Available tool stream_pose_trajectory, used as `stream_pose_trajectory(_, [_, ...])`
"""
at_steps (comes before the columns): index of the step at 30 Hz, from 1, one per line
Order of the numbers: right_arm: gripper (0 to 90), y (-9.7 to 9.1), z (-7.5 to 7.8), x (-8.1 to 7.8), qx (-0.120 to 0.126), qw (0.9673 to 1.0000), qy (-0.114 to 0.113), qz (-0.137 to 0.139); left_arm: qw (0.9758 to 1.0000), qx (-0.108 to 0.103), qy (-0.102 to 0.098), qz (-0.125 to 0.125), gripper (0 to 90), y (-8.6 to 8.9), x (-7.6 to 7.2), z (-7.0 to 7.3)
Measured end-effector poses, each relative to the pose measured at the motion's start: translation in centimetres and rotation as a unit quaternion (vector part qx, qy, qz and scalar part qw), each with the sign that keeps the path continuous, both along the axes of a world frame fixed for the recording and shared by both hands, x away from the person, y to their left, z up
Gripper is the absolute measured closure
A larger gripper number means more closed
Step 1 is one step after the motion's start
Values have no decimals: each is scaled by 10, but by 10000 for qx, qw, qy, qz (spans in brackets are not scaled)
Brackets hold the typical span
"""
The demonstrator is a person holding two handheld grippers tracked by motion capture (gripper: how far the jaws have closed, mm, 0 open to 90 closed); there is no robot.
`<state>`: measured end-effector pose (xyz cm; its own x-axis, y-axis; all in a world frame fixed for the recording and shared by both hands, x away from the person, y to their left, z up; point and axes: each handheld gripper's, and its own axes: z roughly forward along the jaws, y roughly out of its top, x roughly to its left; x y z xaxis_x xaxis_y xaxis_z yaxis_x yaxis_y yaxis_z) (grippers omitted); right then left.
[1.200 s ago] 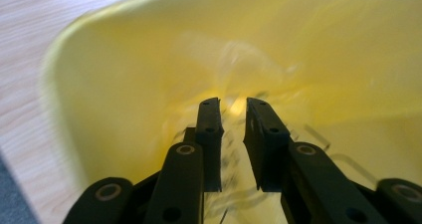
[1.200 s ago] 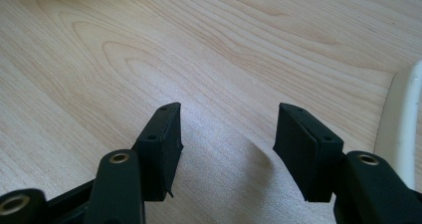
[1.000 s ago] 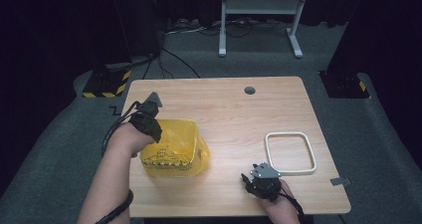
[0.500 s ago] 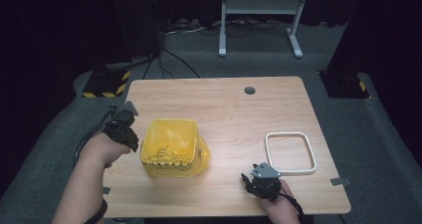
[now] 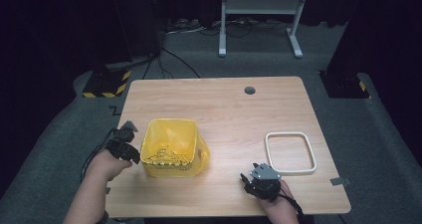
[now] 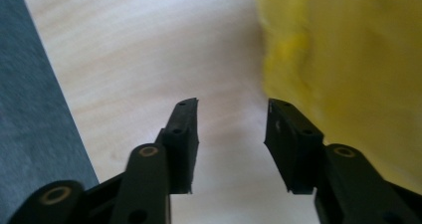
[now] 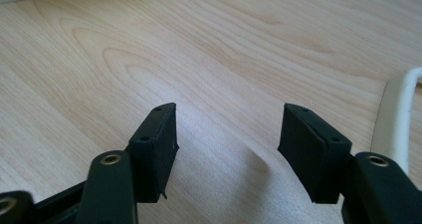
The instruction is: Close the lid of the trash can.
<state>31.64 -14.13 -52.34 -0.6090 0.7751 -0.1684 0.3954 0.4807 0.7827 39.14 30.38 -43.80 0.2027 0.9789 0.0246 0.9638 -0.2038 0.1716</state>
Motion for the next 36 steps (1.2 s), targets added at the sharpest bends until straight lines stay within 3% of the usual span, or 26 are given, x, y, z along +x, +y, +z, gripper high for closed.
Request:
stream_pose_trajectory(3, [354,7,4,0,174,9998,-54,50,9984,-79,-550,40,449,5,-1,-10])
stream_pose_trajectory(5, [342,13,8,2,158,9997,-134,88,9953,-248,-926,164,416,10,-2,-19])
stream_pose_trajectory(9, [326,26,21,10,308,9991,-271,147,9892,-468,-1366,259,399,14,-4,-35])
stream_pose_trajectory(12, [327,39,31,20,292,9986,-416,147,9810,-648,-1811,266,403,13,-7,-45])
stream_pose_trajectory(14, [327,50,37,26,342,9980,-516,145,9756,-915,-1982,250,404,13,-9,-51])
stream_pose_trajectory(16, [327,59,41,32,407,9974,-590,100,9714,-1023,-2132,227,408,11,-11,-58])
stream_pose_trajectory(22, [329,89,44,45,595,9961,-651,76,9627,-1340,-2349,103,427,3,-14,-69])
stream_pose_trajectory(27, [337,101,40,47,630,9968,-473,114,9583,-1568,-2387,20,421,-2,-15,-73])
stream_pose_trajectory(29, [333,102,39,46,579,9971,-471,122,9560,-1647,-2428,-41,421,-9,-15,-74])
stream_pose_trajectory(36, [324,84,35,38,557,9974,-457,27,9529,-1808,-2413,-337,410,-39,-15,-75])
